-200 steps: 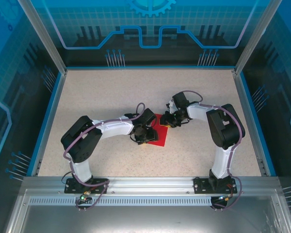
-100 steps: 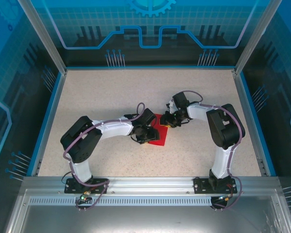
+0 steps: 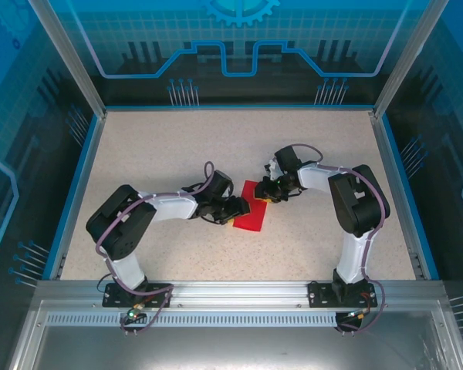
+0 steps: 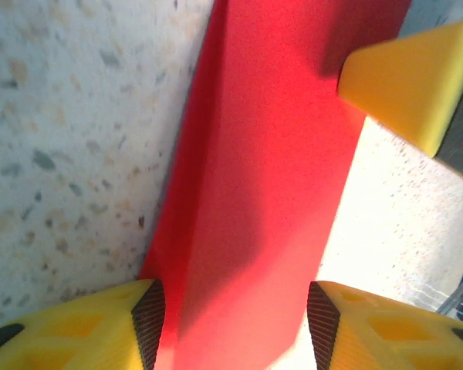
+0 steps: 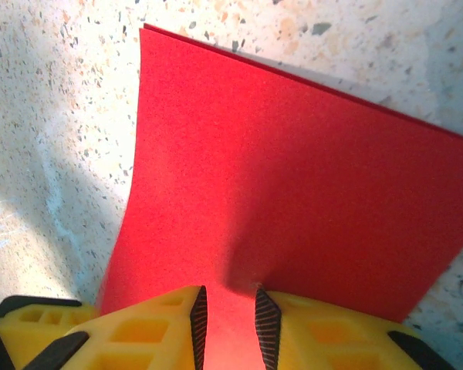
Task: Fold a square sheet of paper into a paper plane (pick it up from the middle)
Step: Fold the triangle a second time at the center of the table.
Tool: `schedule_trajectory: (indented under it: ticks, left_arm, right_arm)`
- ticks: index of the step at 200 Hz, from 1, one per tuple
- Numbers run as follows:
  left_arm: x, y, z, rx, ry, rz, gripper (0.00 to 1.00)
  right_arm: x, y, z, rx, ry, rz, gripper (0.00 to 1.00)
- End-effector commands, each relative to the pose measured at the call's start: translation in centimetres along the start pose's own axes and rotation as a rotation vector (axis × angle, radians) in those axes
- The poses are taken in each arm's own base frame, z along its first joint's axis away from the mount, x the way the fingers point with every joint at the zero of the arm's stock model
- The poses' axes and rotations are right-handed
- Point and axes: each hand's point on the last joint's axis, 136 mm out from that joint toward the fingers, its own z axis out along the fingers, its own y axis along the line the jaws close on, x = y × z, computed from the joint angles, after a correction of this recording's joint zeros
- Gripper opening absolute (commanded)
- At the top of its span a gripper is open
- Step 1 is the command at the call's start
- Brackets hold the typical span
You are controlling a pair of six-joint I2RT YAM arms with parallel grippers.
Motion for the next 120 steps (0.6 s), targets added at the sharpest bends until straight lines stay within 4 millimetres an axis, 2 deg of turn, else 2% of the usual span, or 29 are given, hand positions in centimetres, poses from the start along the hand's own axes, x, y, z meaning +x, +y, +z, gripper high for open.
schedule_trajectory:
  ticks: [1, 36, 74, 120]
  left_arm:
    - [-0.4, -2.5, -0.6, 0.12, -0.001, 0.039, 0.55]
    - [-0.2, -2.4, -0.3, 0.119, 0.024, 0.05, 0.54]
    - [1.4, -1.9, -0.7, 0.125, 0.062, 0.039, 0.52]
    - [3.3, -3.0, -1.5, 0.158, 0.095, 0.08, 0.48]
  right_arm:
    - [4.8, -8.3, 2.8, 0.268, 0.139, 0.13, 0.29]
    - [4.8, -8.3, 2.8, 0.271, 0.142, 0.133, 0.29]
    - [4.8, -8.3, 2.8, 0.273, 0.142, 0.133, 0.29]
    - [4.9, -8.4, 2.8, 0.275, 0.145, 0.135, 0.29]
